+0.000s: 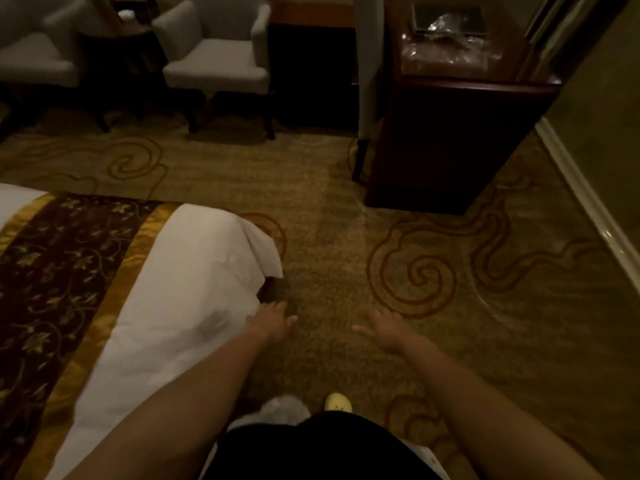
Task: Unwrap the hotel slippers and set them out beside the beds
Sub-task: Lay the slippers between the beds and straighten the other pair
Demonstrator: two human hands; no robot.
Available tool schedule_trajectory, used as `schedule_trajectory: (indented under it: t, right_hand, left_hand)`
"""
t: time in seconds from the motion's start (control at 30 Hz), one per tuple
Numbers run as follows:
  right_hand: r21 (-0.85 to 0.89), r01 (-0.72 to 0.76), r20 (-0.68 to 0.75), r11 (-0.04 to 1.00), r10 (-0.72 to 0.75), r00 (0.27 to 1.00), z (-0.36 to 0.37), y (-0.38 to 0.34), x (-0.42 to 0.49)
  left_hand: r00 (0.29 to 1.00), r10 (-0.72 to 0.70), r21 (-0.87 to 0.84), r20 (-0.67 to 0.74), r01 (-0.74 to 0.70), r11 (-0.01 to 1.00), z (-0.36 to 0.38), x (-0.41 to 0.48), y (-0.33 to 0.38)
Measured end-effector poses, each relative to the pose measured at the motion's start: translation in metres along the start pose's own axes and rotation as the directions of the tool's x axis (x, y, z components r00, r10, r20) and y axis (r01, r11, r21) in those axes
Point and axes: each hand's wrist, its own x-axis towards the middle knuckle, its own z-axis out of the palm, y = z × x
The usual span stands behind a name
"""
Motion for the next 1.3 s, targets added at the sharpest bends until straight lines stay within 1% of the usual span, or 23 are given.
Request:
schedule_trajectory:
  t: [0.13, 0.3, 0.4, 0.5, 0.7, 0.8, 0.9, 1.07, 1.17, 1.2, 1.3]
  right_hand:
    - [-0.046, 0.034, 0.013, 0.998, -0.034, 0.999, -0.062, -0.008, 0.059]
    - [-0.031, 0.075, 0.031, 0.997, -0.074, 0.997, -0.133, -0.030, 0.149]
    - [-0.073, 0.093, 0.044, 0.993, -0.090, 0.995, -0.177, -0.042, 0.208]
    - [-0.111, 0.100, 0.060, 0.989, -0.094, 0.994, -0.229, -0.054, 0.270]
    - [-0.093, 0.149, 0.066, 0.984, -0.143, 0.987, -0.325, -0.093, 0.366]
    - [-0.117, 0.195, 0.102, 0.974, -0.183, 0.978, -0.367, -0.110, 0.407]
    - [-0.158, 0.195, 0.114, 0.968, -0.179, 0.977, -0.405, -0.128, 0.461]
    - [-0.207, 0.230, 0.151, 0.951, -0.201, 0.968, -0.464, -0.163, 0.566]
    - [-0.271, 0.279, 0.228, 0.921, -0.221, 0.948, -0.503, -0.189, 0.626]
    - [-0.297, 0.298, 0.247, 0.907, -0.228, 0.942, -0.515, -0.199, 0.643]
    - [-0.367, 0.357, 0.288, 0.859, -0.260, 0.922, -0.548, -0.236, 0.691]
  left_hand:
    - [0.999, -0.029, -0.028, -0.032, 0.028, 0.999, -0.049, 0.044, 0.006]
    - [0.994, -0.111, -0.064, -0.025, 0.109, 0.992, -0.109, 0.122, -0.006]
    - [0.987, -0.159, -0.133, -0.036, 0.153, 0.979, -0.147, 0.177, -0.010]
    - [0.984, -0.180, -0.197, -0.016, 0.173, 0.965, -0.193, 0.229, -0.015]
    - [0.972, -0.234, -0.181, -0.025, 0.226, 0.957, -0.288, 0.317, -0.030]
    - [0.971, -0.233, -0.203, -0.057, 0.217, 0.955, -0.325, 0.354, -0.034]
    - [0.973, -0.227, -0.224, -0.051, 0.210, 0.952, -0.358, 0.395, -0.039]
    - [0.955, -0.296, -0.291, -0.013, 0.280, 0.915, -0.406, 0.469, -0.066]
    - [0.932, -0.359, -0.388, 0.044, 0.347, 0.854, -0.441, 0.506, -0.083]
    - [0.925, -0.377, -0.417, 0.046, 0.361, 0.834, -0.452, 0.517, -0.086]
    - [0.907, -0.420, -0.497, -0.016, 0.357, 0.791, -0.488, 0.542, -0.095]
